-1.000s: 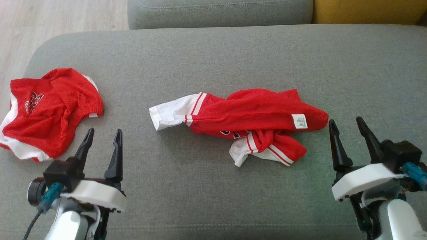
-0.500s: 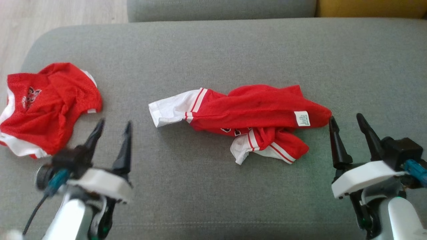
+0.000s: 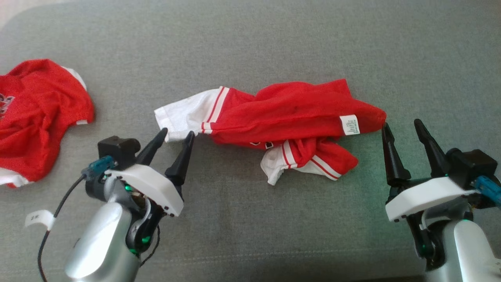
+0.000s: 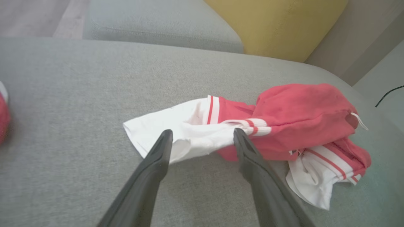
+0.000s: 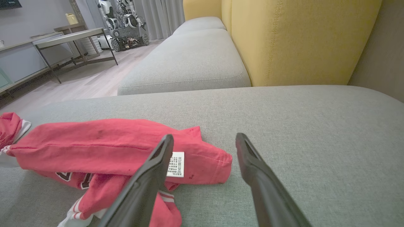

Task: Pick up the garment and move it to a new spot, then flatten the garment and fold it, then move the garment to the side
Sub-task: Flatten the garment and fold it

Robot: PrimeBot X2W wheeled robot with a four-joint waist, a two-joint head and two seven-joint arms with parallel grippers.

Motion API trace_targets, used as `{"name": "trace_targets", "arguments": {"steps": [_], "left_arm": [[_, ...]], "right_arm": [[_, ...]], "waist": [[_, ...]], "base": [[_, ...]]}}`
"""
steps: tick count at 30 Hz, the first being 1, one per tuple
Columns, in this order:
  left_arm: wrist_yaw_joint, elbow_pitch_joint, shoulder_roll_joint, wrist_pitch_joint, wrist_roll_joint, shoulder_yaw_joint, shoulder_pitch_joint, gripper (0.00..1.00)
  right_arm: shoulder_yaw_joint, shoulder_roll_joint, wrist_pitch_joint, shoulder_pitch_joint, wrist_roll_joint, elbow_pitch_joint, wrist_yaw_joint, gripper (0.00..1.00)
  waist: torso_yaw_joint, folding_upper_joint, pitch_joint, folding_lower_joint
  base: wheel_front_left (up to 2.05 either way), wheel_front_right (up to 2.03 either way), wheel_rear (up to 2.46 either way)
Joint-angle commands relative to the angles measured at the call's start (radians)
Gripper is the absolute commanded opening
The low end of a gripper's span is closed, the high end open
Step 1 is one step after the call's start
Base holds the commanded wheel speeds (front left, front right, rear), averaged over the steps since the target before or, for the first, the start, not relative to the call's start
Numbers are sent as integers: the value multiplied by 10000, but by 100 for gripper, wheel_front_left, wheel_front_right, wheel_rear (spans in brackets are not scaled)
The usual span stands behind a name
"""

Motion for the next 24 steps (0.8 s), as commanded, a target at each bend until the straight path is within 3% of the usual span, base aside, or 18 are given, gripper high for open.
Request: {"name": "trace_targets", "arguments": {"steps": [1, 6, 7, 8, 24], "left_arm": [[-94, -171, 122, 65, -128, 302, -513, 100], [-242, 140, 57, 148, -474, 297, -678, 100], [-256, 179, 76, 118, -475, 289, -716, 22], [-281, 218, 68, 105, -536, 290, -739, 0], [-55, 316, 290, -651, -164, 191, -816, 0]], "right_arm": [[232, -34, -24, -387, 62, -367, -7, 100], [217, -34, -59, -478, 168, -345, -7, 100], [215, -34, -72, -500, 190, -331, -7, 100], [204, -34, -96, -520, 224, -321, -7, 100], [123, -34, -187, -538, 312, -314, -7, 100]], "waist": [[-91, 0, 149, 0], [-143, 0, 330, 0], [-150, 0, 346, 0], [-154, 0, 361, 0], [-63, 0, 196, 0]], "base": [[0, 0, 0], [0, 0, 0], [0, 0, 0], [0, 0, 0], [0, 0, 0]]}}
